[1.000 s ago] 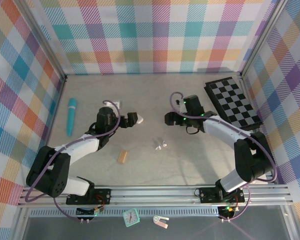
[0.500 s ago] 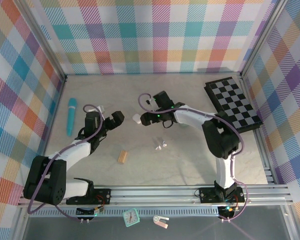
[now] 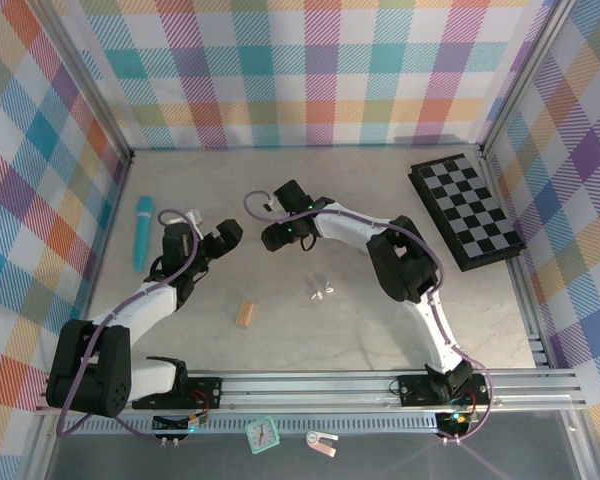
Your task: Insert wireless bluetooth earbuds into charging case
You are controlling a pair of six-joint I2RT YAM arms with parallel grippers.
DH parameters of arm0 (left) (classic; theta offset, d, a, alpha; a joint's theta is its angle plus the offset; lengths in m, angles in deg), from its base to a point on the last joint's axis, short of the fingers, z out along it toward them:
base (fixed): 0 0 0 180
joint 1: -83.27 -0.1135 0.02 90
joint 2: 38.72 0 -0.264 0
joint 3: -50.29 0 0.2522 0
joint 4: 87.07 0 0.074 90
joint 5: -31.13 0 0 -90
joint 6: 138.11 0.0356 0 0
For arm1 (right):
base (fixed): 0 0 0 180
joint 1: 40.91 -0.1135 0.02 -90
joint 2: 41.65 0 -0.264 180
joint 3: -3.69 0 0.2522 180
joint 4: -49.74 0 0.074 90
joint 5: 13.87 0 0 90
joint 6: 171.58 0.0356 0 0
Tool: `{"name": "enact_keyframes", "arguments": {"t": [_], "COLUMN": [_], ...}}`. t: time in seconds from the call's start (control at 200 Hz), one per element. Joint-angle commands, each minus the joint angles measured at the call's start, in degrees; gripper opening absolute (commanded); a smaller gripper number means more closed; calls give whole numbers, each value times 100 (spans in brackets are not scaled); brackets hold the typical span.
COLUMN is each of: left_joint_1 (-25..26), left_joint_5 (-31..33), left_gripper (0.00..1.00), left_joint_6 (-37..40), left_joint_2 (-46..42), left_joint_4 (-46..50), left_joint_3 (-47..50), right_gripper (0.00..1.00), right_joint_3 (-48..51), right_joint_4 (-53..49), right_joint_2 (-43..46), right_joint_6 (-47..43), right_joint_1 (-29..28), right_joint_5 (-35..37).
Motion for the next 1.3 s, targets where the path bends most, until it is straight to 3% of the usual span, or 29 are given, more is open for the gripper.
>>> {"name": "enact_keyframes", "arguments": {"t": [0.0, 0.635, 0.82, 0.965, 1.16, 1.295], "left_joint_1": [-110, -155, -153, -140, 25, 359], "left_joint_5": [-136, -559, -872, -1181, -2104, -2755], "left_gripper": [100, 100, 100, 100, 100, 90], "left_joint_6": [-124, -147, -96, 154, 399, 159], "left_joint_2": [-107, 118, 141, -93, -213, -19], "left_joint_4": [109, 62, 381, 1185, 1997, 1981], "left_joint_3": [65, -77, -300, -593, -944, -1092], "right_gripper": [67, 45, 43, 42, 43, 43], "right_joint_3": [-226, -218, 585, 1600, 2635, 3090], "right_joint_4": [-357, -390, 307, 1088, 1505, 1530], "right_joint_2": [-158, -248, 445, 1277, 2280, 2856], "right_joint_6": [-197, -300, -406, -753, -1420, -1576], "right_joint_1": [-50, -92, -96, -98, -102, -96], "right_joint_5": [130, 307, 338, 228, -241, -686]}}
